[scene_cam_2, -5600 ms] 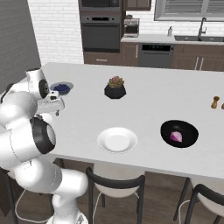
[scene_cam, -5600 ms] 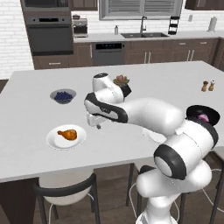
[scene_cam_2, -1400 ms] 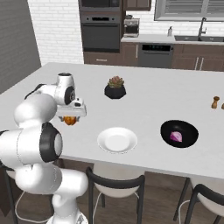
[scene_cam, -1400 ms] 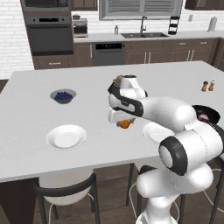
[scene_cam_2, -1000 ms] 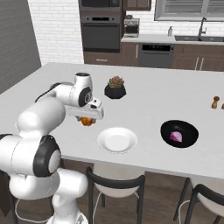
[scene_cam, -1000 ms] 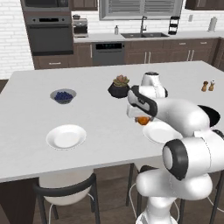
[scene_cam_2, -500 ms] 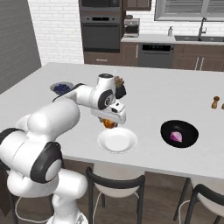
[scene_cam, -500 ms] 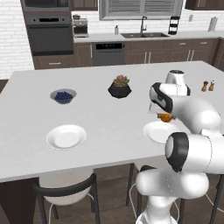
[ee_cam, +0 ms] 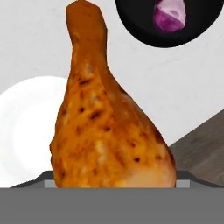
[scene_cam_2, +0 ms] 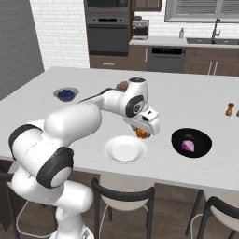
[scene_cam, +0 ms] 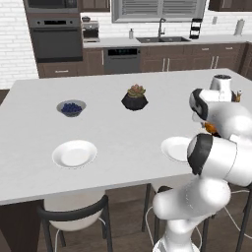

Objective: Pick the chicken drumstick and onion from their plates and place them in the bowl. Then put the bowl in the fridge.

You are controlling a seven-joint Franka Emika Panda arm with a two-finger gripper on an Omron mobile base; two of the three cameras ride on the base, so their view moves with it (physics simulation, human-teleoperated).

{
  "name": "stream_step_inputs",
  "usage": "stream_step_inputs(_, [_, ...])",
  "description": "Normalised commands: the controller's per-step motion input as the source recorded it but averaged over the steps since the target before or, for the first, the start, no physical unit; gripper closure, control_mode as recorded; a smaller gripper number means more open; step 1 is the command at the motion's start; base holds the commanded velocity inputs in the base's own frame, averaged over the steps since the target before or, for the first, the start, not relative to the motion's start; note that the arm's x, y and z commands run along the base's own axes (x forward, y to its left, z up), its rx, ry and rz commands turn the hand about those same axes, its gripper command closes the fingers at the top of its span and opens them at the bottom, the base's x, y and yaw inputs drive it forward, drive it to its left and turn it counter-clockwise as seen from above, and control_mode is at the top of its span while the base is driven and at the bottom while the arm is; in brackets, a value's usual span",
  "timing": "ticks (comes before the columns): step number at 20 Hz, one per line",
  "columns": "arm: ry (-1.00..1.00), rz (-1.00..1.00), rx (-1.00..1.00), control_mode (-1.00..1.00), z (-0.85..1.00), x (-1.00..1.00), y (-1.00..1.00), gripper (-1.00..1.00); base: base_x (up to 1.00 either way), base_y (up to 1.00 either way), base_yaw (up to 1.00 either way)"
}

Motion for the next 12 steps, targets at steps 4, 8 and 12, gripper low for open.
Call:
stream_step_inputs(4, [0.00,-0.18,-0.03,-1.00,0.17,-0.08,-1.00,1.00,0.00,0.00,0.00])
stream_step_inputs(8, [0.00,-0.07,-0.02,-1.00,0.08,-0.03,-0.98,1.00,0.00,0.00,0.00])
stream_step_inputs(12, [-0.05,-0.01,0.00,-1.00,0.04,0.09,-0.59,1.00,0.00,0.00,0.00])
